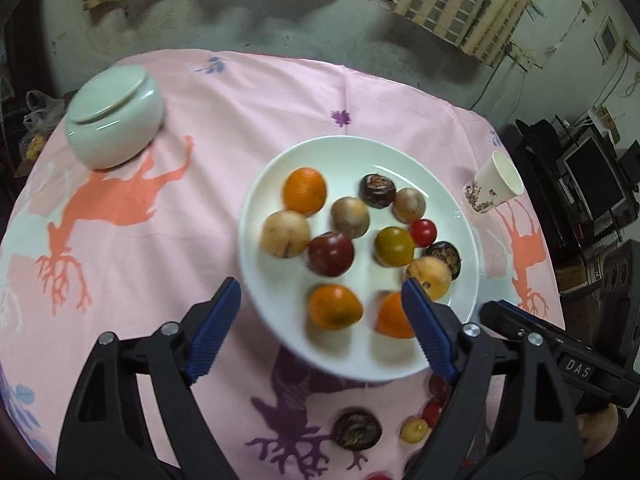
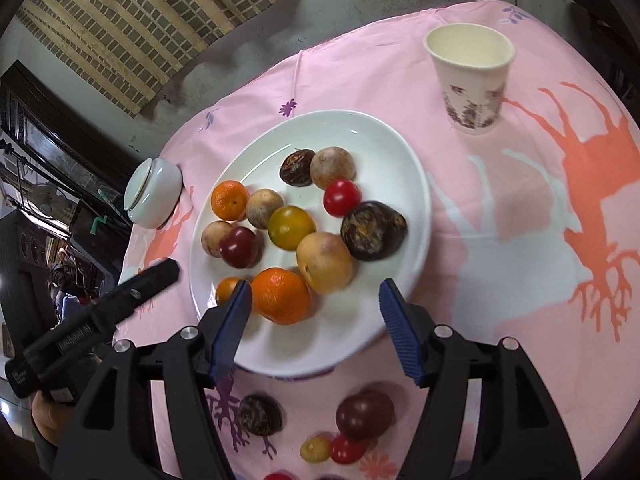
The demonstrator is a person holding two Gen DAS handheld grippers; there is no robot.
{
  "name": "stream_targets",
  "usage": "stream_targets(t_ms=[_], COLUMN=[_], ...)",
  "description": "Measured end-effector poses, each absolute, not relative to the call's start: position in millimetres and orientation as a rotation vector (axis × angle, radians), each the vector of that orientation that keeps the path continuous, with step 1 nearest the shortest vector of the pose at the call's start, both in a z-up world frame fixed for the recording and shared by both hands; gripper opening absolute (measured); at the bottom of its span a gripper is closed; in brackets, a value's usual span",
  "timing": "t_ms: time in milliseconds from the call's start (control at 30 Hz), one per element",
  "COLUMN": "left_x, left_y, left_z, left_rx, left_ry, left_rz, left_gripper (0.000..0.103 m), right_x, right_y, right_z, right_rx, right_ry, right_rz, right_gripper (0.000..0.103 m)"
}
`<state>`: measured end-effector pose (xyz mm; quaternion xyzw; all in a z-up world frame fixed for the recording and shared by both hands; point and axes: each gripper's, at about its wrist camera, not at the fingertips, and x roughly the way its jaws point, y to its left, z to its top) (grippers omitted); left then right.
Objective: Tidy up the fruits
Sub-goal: 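Carry the orange and tan fruit onto the white plate and open both grippers, then move both grippers back toward the fruit cluster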
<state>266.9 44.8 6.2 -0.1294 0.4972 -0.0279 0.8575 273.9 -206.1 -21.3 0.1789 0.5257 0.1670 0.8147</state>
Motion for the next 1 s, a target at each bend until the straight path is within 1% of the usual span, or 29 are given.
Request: stream_targets(t_ms=[200,267,400,533,733,800,933,1000], left_x=[223.8,209.2,182.2,158.4,135.5,130.6,126.0,126.1], left_y=[57.4,57.2,49.5,42.4,37.8,36.0,32.7,31.8], left_z=[-8.3,-17.0,-31.9,-41.8,-50.9,-53.3,-53.7,-53.9], left_rx=[-0.299,-0.314,-0.314,-0.302,-0.317,-0.313,-0.302,-0.293], left_ry=[1.11,1.141,1.201,1.248,1.285,1.298,1.308,1.311], left_rz=[-0.026,-0.021,-0.029,-0.036,-0.029,-0.028,-0.029,-0.023], left_gripper=[0.084,0.084,0.084,0.084,0.084,0.084,0.084,0.085], right_x=[232.9,217.5,186.2,154.4,119.1,109.5,89.7,87.6], right_y=[-233.5,-241.6,-247.1,-245.1,-243.5,-239.8,-227.5,-222.0], right_z=[-27.4,-34.9,-43.6,-46.4,-55.1,-56.5,-57.9,-60.9], right_rx=[0.421,0.465,0.463,0.369,0.305,0.244,0.047,-0.011], right_ry=[1.156,1.189,1.232,1.243,1.278,1.276,1.21,1.199], right_rz=[0.308,0.304,0.291,0.293,0.3,0.299,0.288,0.296], right_gripper=[0.07,0.072,0.072,0.072,0.072,0.072,0.072,0.067])
